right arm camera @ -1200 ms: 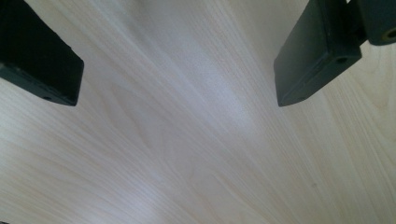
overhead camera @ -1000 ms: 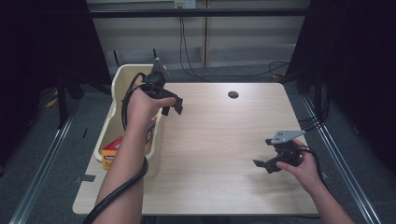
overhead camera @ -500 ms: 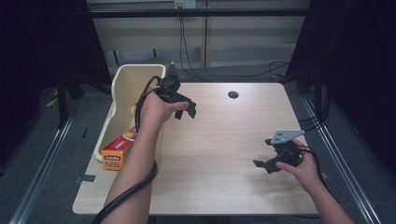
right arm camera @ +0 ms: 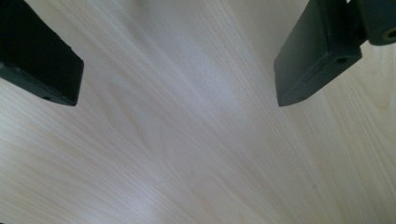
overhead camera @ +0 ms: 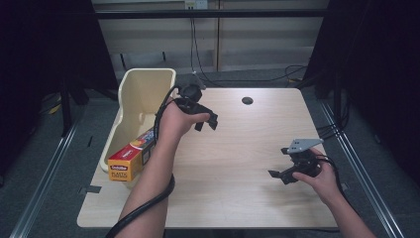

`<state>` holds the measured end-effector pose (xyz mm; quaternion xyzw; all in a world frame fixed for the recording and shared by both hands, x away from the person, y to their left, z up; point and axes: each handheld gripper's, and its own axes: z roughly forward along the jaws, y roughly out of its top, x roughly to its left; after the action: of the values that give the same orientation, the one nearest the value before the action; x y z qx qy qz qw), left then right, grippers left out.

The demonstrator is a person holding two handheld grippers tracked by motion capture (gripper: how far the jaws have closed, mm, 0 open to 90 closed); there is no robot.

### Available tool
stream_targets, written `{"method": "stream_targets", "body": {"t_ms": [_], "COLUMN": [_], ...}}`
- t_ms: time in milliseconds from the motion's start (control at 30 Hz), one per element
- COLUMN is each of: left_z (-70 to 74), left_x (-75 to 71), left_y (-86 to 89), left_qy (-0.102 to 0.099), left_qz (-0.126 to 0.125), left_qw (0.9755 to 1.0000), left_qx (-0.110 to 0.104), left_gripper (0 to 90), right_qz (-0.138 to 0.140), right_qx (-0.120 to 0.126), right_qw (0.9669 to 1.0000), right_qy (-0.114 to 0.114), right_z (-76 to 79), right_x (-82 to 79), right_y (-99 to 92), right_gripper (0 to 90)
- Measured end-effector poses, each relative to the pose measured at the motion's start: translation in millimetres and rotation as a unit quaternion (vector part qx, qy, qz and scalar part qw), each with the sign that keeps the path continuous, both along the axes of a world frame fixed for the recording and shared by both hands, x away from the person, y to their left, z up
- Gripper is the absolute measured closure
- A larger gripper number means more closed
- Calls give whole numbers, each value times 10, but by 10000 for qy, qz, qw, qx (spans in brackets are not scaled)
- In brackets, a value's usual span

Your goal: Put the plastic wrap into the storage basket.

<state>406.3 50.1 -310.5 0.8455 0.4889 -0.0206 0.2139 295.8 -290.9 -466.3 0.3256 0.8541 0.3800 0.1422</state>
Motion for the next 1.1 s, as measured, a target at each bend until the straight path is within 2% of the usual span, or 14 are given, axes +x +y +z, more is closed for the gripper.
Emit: {"method": "stream_targets", "body": {"t_ms": [233, 333, 700, 1100], "left_z": [-90, -136, -239, -444], "left_x": [-41, -59, -110, -141], "left_y": [-59, -83, -146, -165], "left_qy": [-104, -40, -150, -71], "left_qz": [-86, -163, -260, -325], "left_qw": [9999, 9999, 9995, 9993], "left_qx": [6, 10, -83, -177], "left_gripper": [80, 79, 78, 77], "right_qz": [-18, -10, -10, 20], "right_qx": [-7, -8, -6, -29], "right_qw": [10000, 10000, 10000, 10000], "right_qy": [-17, -13, -9, -13], "right_z": [-4, -3, -8, -10], "right_x": [1, -2, -1, -1], "right_y": [1, 7, 7, 11], "right_gripper": [12, 12, 13, 12]}}
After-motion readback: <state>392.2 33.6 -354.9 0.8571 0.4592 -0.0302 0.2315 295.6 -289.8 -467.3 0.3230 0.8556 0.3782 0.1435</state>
